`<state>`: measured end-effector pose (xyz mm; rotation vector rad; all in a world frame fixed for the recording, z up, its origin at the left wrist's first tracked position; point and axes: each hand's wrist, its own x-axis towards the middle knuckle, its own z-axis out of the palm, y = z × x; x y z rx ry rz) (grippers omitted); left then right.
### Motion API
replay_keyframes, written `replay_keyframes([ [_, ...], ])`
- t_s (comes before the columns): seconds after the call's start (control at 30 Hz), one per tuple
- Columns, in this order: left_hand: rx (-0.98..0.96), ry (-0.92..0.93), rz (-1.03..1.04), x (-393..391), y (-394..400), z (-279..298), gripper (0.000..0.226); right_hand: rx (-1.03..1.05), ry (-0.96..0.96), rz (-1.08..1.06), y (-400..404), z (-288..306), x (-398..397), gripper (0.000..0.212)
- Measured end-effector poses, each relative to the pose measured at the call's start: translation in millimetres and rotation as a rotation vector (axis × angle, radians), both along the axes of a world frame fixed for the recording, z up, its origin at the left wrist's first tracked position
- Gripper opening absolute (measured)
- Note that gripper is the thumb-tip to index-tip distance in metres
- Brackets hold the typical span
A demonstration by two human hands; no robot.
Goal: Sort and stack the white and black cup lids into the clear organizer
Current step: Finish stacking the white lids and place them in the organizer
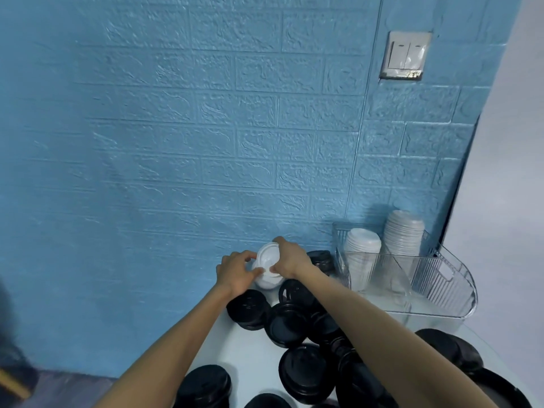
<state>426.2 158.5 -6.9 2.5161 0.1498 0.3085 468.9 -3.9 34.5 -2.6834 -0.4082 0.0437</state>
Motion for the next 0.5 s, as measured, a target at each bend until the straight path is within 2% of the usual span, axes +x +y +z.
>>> replay_keyframes([
  [0.2,0.248,0.187,0.001,-0.3,-8.3,12.1,0.053,-0.261,0.061,0.021,8.2,4.5,-3.8,0.039],
  [0.33,0.281,0.259,0.000,1.2,-9.7,14.5,0.042,-0.395,0.118,0.046,7.3,3.5,-3.3,0.037],
  [0.5,0.243,0.290,-0.017,2.1,-10.2,14.6,0.036,-0.374,0.165,0.032,6.5,4.5,0.5,0.041],
])
